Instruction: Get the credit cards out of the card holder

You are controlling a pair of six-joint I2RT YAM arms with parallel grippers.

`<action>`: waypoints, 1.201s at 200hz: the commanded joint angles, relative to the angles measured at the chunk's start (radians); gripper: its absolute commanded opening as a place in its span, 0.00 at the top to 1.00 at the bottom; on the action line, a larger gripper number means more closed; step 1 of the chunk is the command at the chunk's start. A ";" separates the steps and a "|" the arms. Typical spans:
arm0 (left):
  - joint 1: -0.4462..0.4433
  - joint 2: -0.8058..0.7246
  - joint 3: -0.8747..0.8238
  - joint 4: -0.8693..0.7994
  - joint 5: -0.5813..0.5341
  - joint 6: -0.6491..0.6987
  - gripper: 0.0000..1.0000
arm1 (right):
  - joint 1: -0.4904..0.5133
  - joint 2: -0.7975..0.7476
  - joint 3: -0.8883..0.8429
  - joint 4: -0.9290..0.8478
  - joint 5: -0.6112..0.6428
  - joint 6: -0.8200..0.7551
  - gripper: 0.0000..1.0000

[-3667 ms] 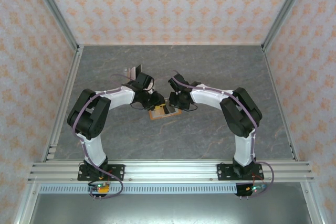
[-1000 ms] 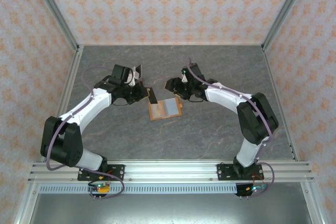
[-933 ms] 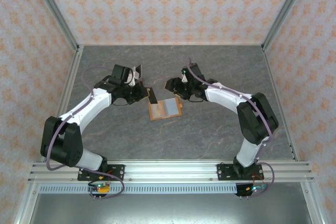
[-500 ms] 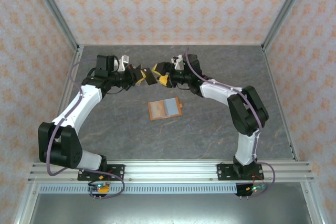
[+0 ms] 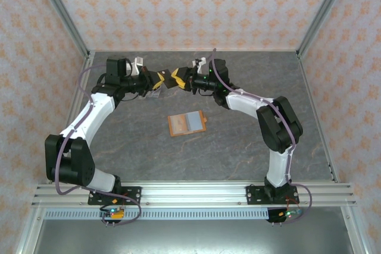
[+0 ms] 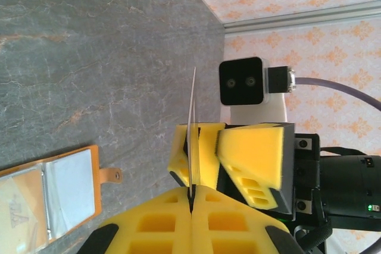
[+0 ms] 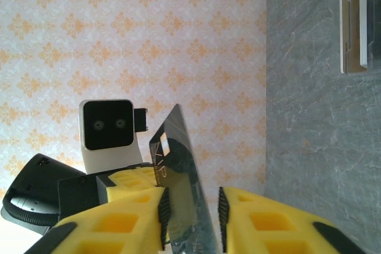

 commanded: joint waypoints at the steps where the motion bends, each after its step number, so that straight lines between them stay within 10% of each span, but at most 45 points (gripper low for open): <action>1: 0.007 -0.007 -0.014 0.052 0.018 -0.012 1.00 | 0.006 -0.052 -0.007 0.020 -0.035 -0.029 0.77; 100: 0.033 0.006 -0.018 -0.039 -0.020 0.045 0.88 | 0.022 -0.087 -0.009 -0.081 -0.013 -0.132 0.97; 180: 0.107 0.081 0.004 -0.235 -0.333 0.185 0.08 | 0.041 -0.092 0.138 -0.634 0.255 -0.516 1.00; 240: 0.135 0.273 0.068 -0.119 -0.530 0.284 0.00 | 0.067 0.017 0.268 -0.793 0.353 -0.616 1.00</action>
